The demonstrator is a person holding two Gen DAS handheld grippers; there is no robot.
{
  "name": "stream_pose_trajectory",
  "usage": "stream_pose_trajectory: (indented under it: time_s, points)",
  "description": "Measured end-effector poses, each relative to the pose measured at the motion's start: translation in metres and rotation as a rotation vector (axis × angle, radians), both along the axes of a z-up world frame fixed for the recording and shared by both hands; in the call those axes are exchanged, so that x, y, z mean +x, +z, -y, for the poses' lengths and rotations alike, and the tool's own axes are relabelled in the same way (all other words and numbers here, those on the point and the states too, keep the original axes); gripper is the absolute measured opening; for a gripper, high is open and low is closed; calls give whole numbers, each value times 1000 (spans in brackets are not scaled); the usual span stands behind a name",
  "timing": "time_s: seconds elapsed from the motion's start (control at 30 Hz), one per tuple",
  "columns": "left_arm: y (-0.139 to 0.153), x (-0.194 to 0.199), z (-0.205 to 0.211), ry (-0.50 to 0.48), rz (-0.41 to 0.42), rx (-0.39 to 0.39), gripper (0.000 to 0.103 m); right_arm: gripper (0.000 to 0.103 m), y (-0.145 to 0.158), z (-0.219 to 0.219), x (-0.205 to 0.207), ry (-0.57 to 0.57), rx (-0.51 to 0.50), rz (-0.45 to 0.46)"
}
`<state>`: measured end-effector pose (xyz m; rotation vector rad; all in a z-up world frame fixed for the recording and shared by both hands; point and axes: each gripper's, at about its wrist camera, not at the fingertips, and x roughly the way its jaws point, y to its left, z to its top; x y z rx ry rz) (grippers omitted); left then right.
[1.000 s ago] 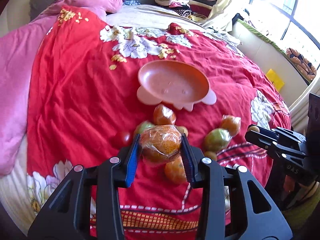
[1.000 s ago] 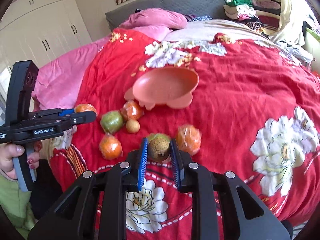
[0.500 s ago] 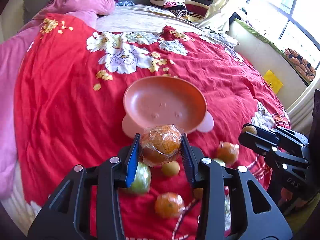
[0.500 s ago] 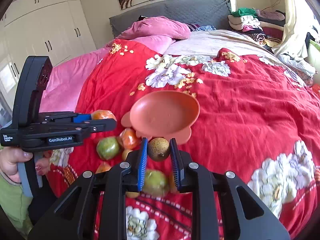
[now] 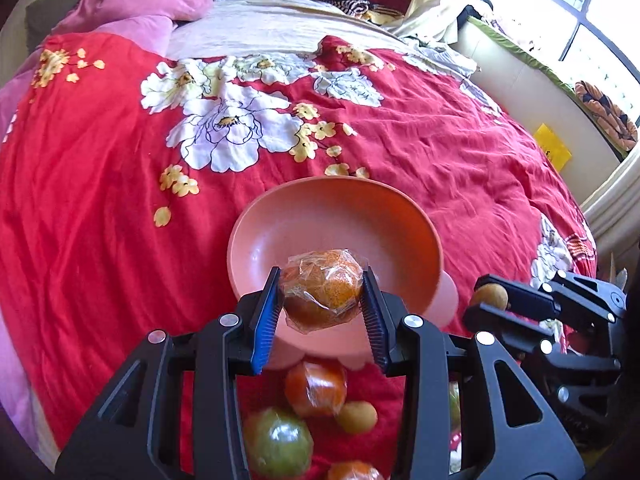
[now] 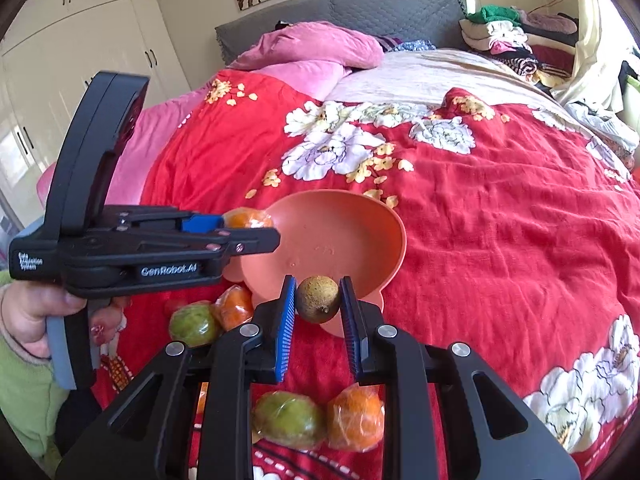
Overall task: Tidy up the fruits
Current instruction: 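Lift and carry both held fruits over the pink bowl with both tools, then open the left tool to drop the mandarin while the right tool drops its fruit into the bowl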
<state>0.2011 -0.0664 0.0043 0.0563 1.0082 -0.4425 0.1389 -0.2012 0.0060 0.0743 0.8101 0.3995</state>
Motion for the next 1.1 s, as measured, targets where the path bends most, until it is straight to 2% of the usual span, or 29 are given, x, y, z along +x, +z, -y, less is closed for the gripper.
stream_pose_trajectory:
  time_s: [0.17,0.5,1.1]
  points:
    - [-10,17,1,-1,-25,8,31,21,-12,-1,13,7,-4,-25]
    - [-25,24,4,-18,-51,-2,31,21,-28,-7,30,27,-15,-52]
    - [-38,27,5,-27,-61,5,31,22,-42,-20,33,56,-71,-65]
